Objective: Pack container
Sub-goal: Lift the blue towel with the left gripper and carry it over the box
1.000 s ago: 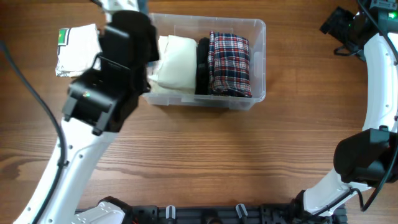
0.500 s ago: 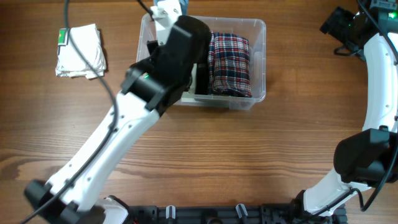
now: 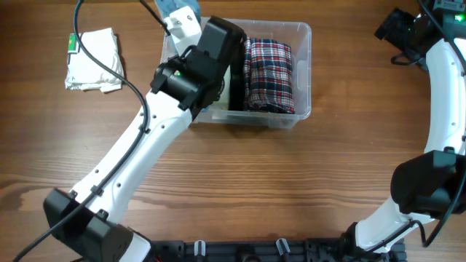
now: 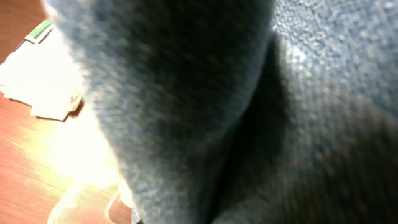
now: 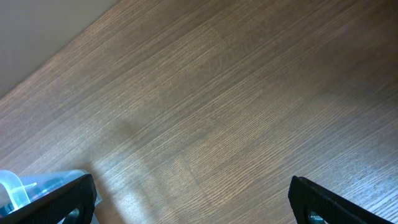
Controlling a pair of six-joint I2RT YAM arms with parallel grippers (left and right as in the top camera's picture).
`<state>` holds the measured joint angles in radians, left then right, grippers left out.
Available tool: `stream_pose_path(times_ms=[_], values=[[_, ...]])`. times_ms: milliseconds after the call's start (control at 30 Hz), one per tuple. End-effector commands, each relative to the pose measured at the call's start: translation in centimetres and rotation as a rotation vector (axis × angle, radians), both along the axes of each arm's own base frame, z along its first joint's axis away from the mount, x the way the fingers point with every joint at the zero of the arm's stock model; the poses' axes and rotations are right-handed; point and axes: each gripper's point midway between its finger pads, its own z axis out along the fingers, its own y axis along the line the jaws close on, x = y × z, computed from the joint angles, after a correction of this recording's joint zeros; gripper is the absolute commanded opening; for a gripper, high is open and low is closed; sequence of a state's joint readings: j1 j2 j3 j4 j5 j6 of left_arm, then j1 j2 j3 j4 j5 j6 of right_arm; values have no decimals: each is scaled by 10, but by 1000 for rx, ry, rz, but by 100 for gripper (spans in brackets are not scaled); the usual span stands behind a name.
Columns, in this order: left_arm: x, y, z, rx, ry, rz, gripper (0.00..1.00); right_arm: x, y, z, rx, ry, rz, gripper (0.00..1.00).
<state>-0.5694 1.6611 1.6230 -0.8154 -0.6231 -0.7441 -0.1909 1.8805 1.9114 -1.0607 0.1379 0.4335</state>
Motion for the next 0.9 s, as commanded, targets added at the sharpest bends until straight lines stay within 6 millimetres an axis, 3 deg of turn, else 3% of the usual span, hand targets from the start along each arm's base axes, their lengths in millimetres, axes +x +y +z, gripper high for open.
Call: stream_pose_path(times_ms=[0, 167, 300, 400, 467, 567, 667, 767, 867], values=[[10, 5, -10, 21, 13, 49, 11, 2, 3, -8, 13, 12, -5, 100], [11, 5, -36, 70, 86, 48, 11, 2, 3, -8, 13, 12, -5, 100], [13, 3, -36, 64, 77, 48, 13, 2, 3, -8, 13, 12, -5, 100], [22, -3, -39, 48, 54, 48, 20, 2, 3, -8, 13, 12, -5, 100], [26, -7, -45, 37, 59, 39, 31, 2, 3, -8, 13, 12, -5, 100], [34, -22, -62, 1, 79, 7, 72, 2, 3, -8, 13, 12, -5, 100], [39, -27, -73, -5, 91, -3, 90, 2, 3, -8, 13, 12, -5, 100], [40, -28, -76, -2, 96, -3, 94, 2, 3, -8, 13, 12, -5, 100], [42, -28, -74, 1, 87, -5, 86, 2, 3, -8, 13, 12, -5, 100]])
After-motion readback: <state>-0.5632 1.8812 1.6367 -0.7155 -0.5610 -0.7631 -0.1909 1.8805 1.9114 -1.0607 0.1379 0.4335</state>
